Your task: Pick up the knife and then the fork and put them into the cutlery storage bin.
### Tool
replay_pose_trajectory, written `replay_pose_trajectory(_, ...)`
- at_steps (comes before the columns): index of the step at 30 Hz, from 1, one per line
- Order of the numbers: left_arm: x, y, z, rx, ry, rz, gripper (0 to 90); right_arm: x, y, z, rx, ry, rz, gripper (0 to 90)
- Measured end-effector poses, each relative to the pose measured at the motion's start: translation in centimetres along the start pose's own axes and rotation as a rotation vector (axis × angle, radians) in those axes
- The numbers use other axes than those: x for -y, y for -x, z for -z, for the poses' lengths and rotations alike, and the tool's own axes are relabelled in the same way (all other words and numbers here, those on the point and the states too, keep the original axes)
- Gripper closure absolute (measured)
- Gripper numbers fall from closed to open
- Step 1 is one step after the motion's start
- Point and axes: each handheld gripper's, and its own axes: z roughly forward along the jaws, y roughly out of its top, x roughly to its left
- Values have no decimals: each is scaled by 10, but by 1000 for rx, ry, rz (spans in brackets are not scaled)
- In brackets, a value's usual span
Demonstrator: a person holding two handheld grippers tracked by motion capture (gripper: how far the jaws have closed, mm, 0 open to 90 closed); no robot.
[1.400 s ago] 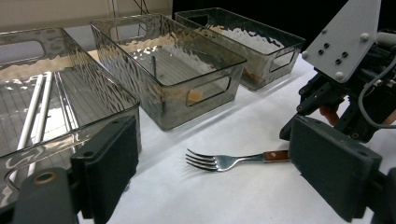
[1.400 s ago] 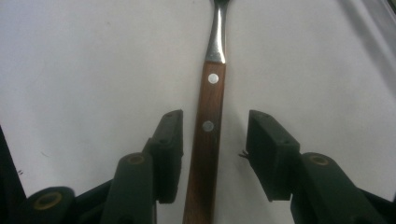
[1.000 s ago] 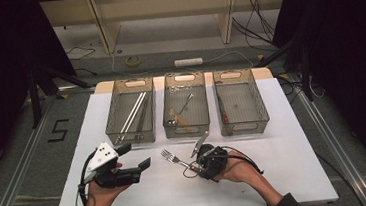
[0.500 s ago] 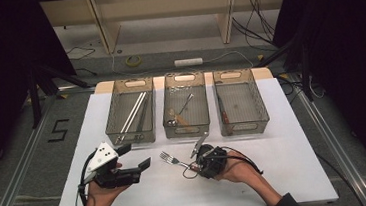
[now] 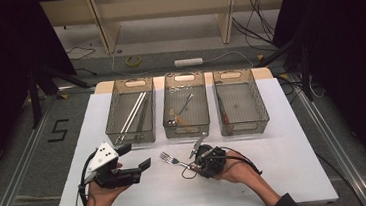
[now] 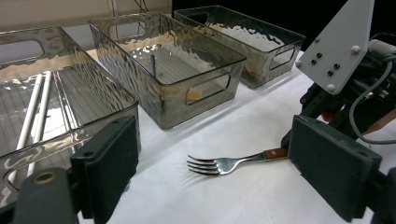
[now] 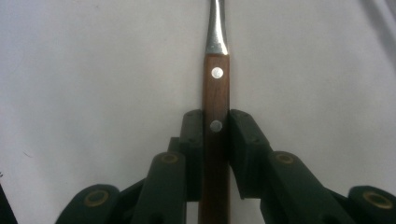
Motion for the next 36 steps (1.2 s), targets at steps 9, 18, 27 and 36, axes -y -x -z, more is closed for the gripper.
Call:
replay_pose_trajectory(9, 0, 0, 0, 0, 1, -1, 156, 0, 2, 0, -14, 4, -5, 769)
replay_pose_trajectory(18, 0, 0, 0, -1, 0, -2, 156, 2, 6, 6, -23, 29, 7, 770)
replay_pose_trajectory(27, 0, 0, 0, -1, 0, -4, 156, 3, 9, 14, -26, 58, -3, 770)
replay_pose_trajectory(36, 0, 0, 0, -1, 1, -4, 156, 8, 21, 37, -18, 124, -37, 771)
